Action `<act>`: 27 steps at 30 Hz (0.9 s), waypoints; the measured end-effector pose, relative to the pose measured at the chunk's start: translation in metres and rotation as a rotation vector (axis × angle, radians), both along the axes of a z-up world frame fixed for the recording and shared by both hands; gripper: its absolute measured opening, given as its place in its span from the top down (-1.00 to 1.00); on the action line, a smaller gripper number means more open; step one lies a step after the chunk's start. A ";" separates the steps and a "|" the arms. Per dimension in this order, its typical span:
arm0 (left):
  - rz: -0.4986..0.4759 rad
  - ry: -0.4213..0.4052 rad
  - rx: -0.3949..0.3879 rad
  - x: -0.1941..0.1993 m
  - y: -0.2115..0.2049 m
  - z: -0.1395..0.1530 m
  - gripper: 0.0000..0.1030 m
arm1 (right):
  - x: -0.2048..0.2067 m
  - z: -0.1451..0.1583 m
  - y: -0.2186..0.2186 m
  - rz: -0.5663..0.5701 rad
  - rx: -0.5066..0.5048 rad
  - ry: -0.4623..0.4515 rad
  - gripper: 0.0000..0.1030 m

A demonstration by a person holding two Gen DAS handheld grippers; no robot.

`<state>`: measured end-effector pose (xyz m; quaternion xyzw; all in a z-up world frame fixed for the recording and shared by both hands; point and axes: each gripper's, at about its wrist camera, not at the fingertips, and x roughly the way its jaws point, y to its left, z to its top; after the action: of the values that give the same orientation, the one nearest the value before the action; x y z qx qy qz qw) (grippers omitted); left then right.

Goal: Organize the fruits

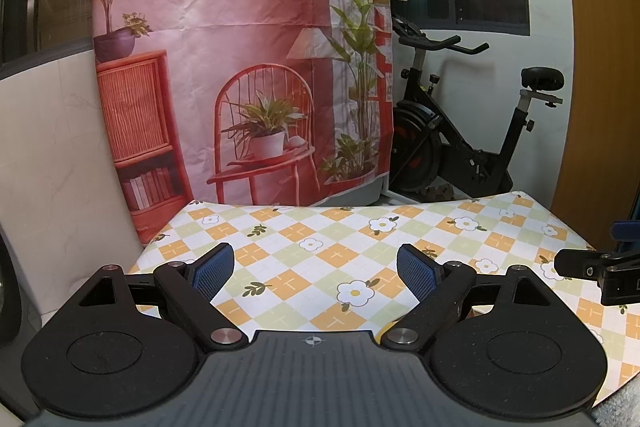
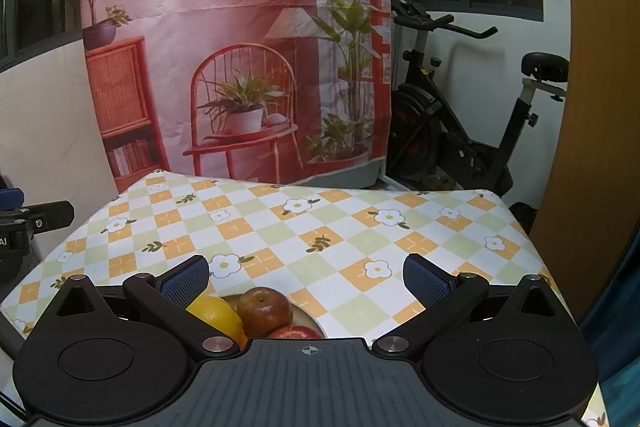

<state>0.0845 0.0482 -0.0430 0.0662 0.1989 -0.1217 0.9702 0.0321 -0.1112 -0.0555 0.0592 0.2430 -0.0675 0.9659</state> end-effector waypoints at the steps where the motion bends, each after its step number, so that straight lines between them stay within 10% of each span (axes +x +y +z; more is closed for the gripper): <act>1: 0.000 0.000 0.000 0.000 0.000 0.000 -0.75 | 0.000 0.000 0.000 -0.001 -0.001 -0.001 -0.99; 27: 0.005 -0.009 -0.008 -0.002 0.003 0.005 -0.83 | 0.000 0.001 0.001 -0.001 -0.001 -0.002 -0.99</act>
<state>0.0823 0.0510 -0.0385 0.0622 0.1943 -0.1199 0.9716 0.0317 -0.1106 -0.0549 0.0589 0.2417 -0.0680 0.9662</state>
